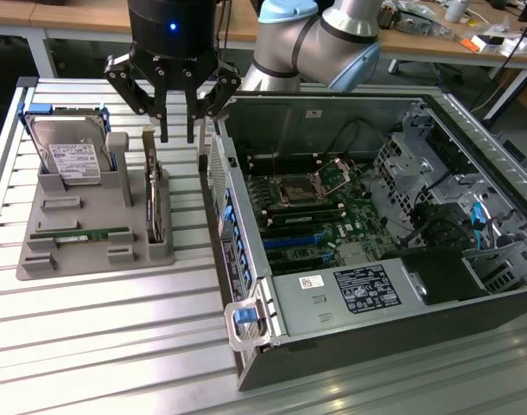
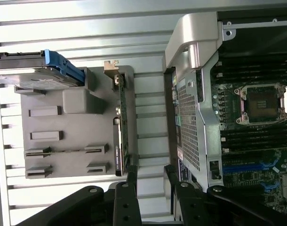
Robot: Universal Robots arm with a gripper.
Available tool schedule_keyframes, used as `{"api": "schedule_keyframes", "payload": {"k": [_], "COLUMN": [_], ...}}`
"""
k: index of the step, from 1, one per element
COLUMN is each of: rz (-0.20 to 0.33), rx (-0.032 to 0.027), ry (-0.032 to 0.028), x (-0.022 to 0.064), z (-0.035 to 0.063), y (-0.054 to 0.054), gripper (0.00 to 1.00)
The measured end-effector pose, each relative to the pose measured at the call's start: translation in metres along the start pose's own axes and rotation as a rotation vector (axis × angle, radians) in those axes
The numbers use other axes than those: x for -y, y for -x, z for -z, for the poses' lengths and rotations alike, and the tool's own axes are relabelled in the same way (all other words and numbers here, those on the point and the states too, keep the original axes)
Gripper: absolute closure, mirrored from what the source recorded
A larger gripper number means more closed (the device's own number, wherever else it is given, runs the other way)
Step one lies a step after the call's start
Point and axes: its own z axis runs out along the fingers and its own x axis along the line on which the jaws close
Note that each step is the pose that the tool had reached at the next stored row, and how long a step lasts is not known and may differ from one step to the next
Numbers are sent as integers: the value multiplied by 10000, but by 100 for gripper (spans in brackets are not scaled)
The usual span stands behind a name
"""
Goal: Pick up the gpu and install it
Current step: 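Pick up the gpu and move the gpu toward the slot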
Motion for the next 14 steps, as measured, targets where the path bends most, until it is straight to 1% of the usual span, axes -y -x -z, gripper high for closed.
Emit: {"api": "schedule_keyframes", "payload": {"k": [14], "rz": [0], "rx": [0], "ry": [0], "x": [2], "z": [-38], "y": [-5], "gripper": [64]}}
